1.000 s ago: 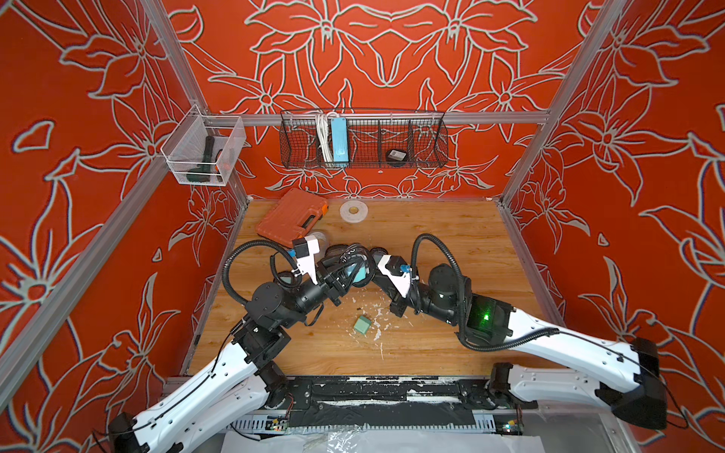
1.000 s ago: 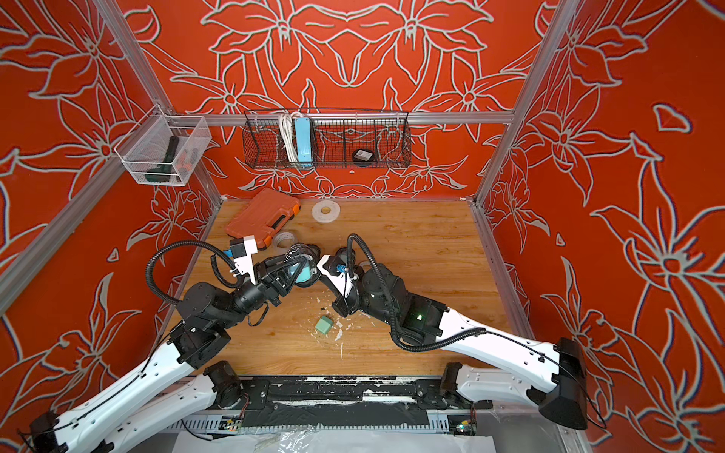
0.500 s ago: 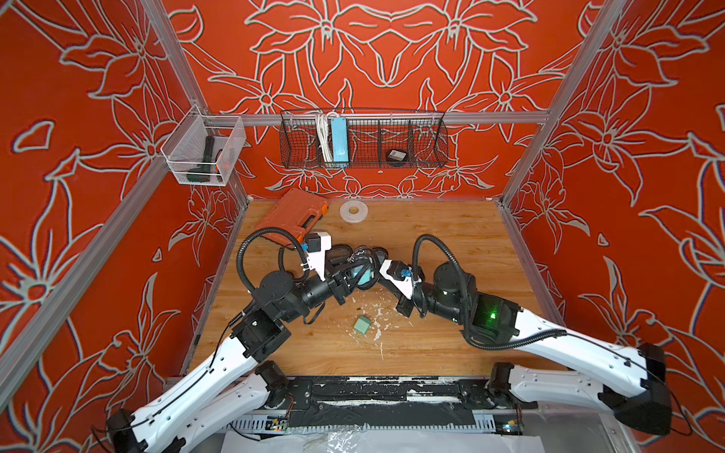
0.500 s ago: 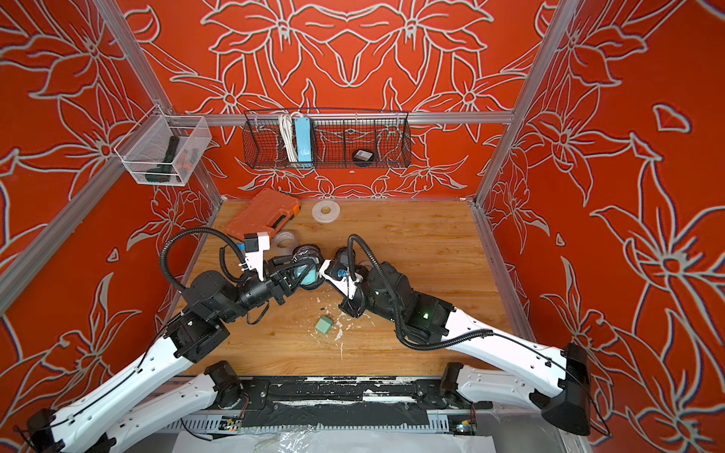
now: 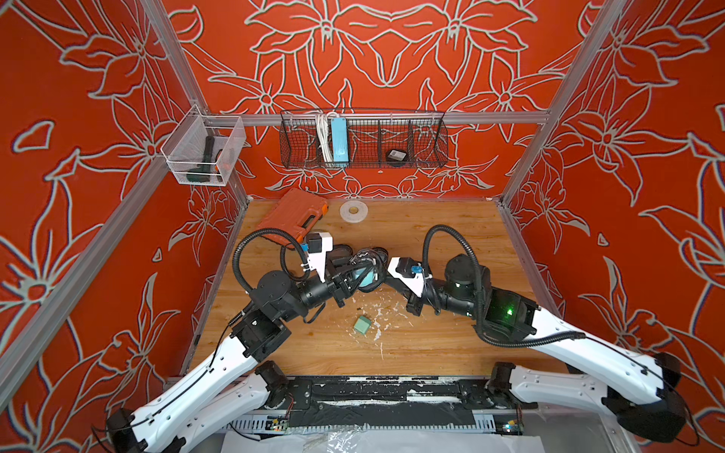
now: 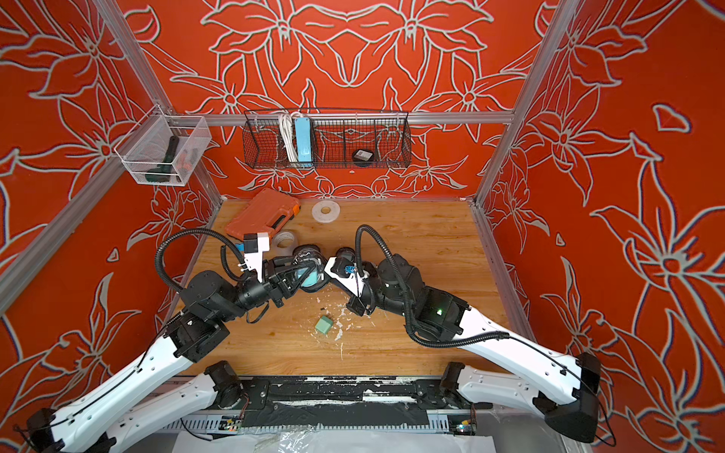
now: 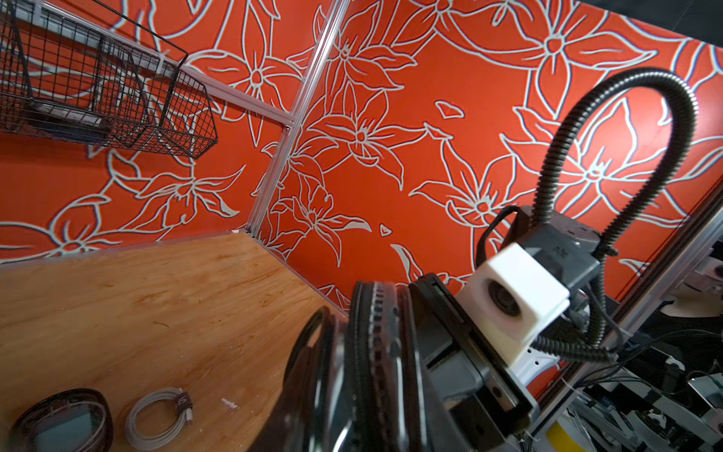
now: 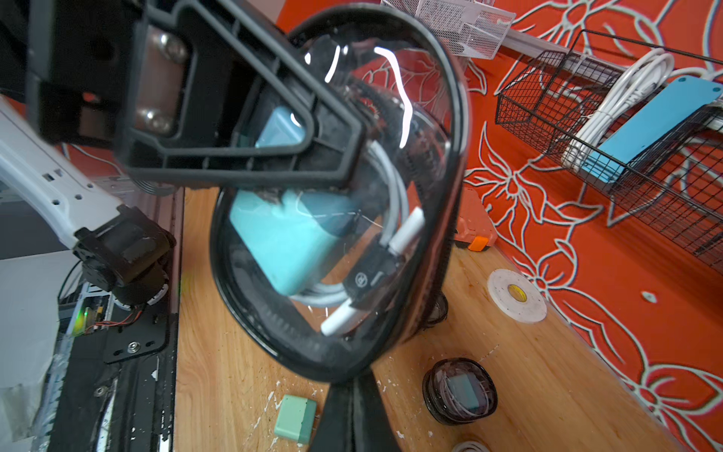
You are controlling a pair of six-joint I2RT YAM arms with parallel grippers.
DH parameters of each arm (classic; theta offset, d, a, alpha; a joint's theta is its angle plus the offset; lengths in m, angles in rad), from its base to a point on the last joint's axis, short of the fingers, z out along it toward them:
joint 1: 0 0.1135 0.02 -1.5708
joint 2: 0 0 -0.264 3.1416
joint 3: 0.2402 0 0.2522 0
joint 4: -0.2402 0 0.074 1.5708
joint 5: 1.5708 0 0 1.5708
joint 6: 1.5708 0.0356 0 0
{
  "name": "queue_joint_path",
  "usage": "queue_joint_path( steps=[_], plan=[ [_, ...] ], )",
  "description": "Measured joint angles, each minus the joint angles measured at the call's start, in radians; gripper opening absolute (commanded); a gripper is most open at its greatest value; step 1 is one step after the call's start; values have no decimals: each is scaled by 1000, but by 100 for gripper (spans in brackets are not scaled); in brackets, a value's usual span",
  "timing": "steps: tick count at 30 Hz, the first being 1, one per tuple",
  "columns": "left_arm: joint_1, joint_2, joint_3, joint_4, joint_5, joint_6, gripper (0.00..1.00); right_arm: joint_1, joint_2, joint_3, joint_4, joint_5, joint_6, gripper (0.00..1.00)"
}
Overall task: Pack away charging kits
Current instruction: Zip the zipper on the storage bag.
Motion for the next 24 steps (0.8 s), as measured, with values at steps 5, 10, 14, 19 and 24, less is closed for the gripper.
queue_joint_path(
  steps=[5, 10, 14, 19, 24],
  plan=[
    [1, -11, -24, 42, 28, -20, 38, 10, 5, 11, -5, -14, 13, 0],
    [2, -6, -37, 50, 58, -46, 49, 11, 15, 45, 19, -5, 37, 0],
    [2, 19, -44, 53, 96, -71, 37, 16, 16, 55, 66, -3, 65, 0],
    [4, 23, -47, 53, 104, -83, 17, 17, 34, 55, 91, 6, 91, 0],
    [5, -1, -55, 45, 90, -87, 20, 18, 39, 55, 103, 15, 93, 0]
  ],
)
